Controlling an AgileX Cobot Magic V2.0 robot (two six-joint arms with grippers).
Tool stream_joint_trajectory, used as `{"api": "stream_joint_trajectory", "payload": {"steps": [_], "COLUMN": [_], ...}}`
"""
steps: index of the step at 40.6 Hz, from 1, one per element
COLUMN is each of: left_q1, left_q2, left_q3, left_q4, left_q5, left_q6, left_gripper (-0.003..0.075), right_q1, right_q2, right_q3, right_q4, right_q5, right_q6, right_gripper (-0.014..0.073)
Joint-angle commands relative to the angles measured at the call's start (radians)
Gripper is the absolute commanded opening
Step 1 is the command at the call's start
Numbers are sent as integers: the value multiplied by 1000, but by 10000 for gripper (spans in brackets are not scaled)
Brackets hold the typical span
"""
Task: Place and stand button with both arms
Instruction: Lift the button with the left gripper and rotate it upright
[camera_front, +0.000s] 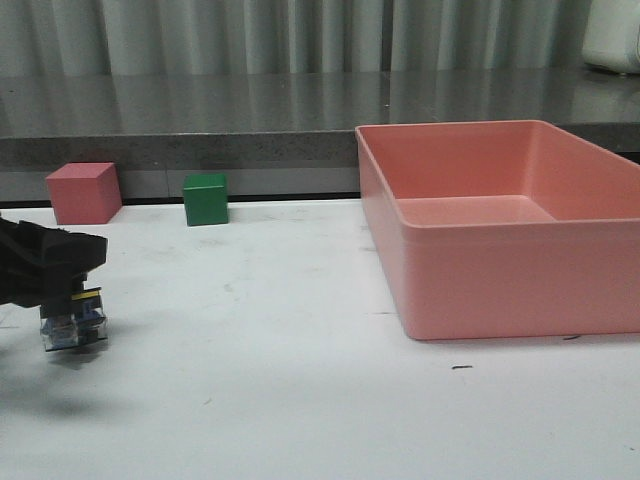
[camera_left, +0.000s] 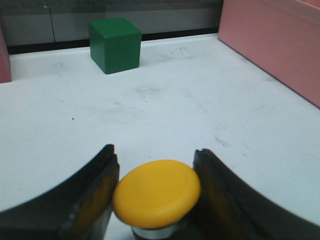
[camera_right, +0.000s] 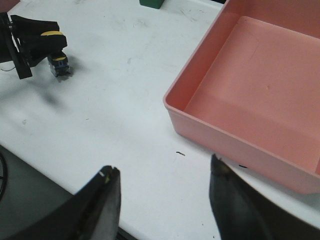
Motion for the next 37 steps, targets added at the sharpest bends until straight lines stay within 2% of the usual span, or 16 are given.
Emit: {"api": "stream_joint_trajectory", "payload": {"steps": [1,23,37], "left_q1": [3,3,3], "left_q2": [-27,-27,-27], "left_q3": [-20,-41,-41], "left_q4": [-20,51,69], "left_q5": [-211,-211,-211], "left_q6": [4,33,33], "left_gripper": [293,301,522], "right_q1": [-8,-8,-8], "right_q2": [-8,-8,-8], "right_q3": [-24,-24,-24], "right_q4": [18,18,18], "right_q5": [-65,-65,-65], "right_q6": [-8,-8,-8], "right_gripper": [423,423,423]}}
